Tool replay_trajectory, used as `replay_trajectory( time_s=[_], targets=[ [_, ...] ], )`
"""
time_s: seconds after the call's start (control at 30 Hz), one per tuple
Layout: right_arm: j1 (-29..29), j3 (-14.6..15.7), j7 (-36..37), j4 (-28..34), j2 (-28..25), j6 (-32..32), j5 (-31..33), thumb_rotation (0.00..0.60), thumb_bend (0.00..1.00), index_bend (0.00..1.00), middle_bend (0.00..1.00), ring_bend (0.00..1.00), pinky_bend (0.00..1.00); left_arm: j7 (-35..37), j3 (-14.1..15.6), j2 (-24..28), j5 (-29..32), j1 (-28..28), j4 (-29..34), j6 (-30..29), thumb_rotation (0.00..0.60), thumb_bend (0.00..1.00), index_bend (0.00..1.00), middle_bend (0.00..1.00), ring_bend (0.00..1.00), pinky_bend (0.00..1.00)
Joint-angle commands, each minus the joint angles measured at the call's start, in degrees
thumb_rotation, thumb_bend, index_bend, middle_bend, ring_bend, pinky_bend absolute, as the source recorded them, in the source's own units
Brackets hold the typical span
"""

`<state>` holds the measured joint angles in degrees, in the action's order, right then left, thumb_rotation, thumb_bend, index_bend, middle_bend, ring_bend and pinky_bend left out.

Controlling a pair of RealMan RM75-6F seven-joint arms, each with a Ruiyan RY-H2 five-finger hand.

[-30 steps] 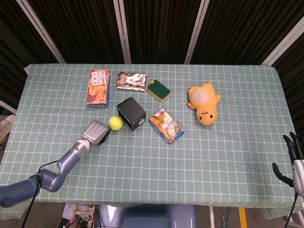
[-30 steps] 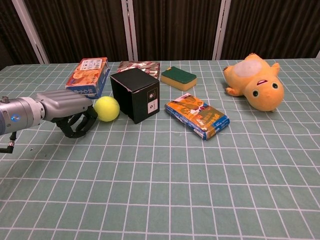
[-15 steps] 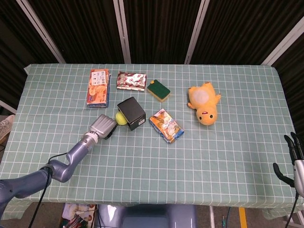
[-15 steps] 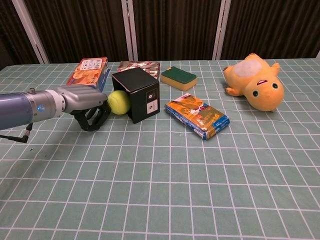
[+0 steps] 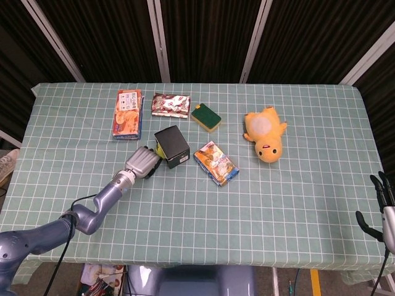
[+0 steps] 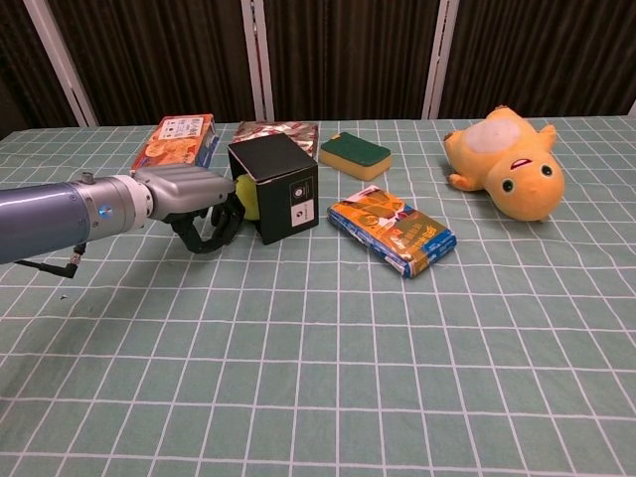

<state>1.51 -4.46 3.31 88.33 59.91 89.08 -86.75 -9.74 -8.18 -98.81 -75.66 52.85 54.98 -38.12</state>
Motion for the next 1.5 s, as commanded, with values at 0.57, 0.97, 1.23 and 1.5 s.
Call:
replay_trajectory(
  time_s=[0.57,0.97,1.23,1.5],
  targets=[
    [0.2,0.1,0.1,0.3,-0.4,-0.9,0.3,0.524,0.39,0.00,0.00,0.00,0.00,9.3,2.6,-2.2,-6.6,0.4,-5.7,-5.6,0.600,0.44,0.28,0.08,0.03,0.08],
    [0.1,0.5,-0.2,0.5,-0.4,-1.0,0.0,0.524,0.39,0.00,0.00,0.00,0.00,13.7,9.6,13.0,-13.8,-9.0,14.4,-20.7,0.600,0.38,0.17,0.06,0.03,0.08],
    [-0.4,0.8,0.2,1.6,-0.7,0.5,-1.3,0.524,0.39,0.00,0.00,0.00,0.00,15.9,17.6,33.1,-17.2,-24.0,32.5,-40.1,0.600,0.21,0.12,0.06,0.02,0.08],
    [1.0,1.1,0.8,1.3,-0.2,-2.5,-1.2,0.524,0.39,0.00,0.00,0.00,0.00,8.1,17.6,31.5,-14.9,-40.7,35.9,-61.3,0.600,0.05,0.00,0.00,0.00,0.00]
  ],
)
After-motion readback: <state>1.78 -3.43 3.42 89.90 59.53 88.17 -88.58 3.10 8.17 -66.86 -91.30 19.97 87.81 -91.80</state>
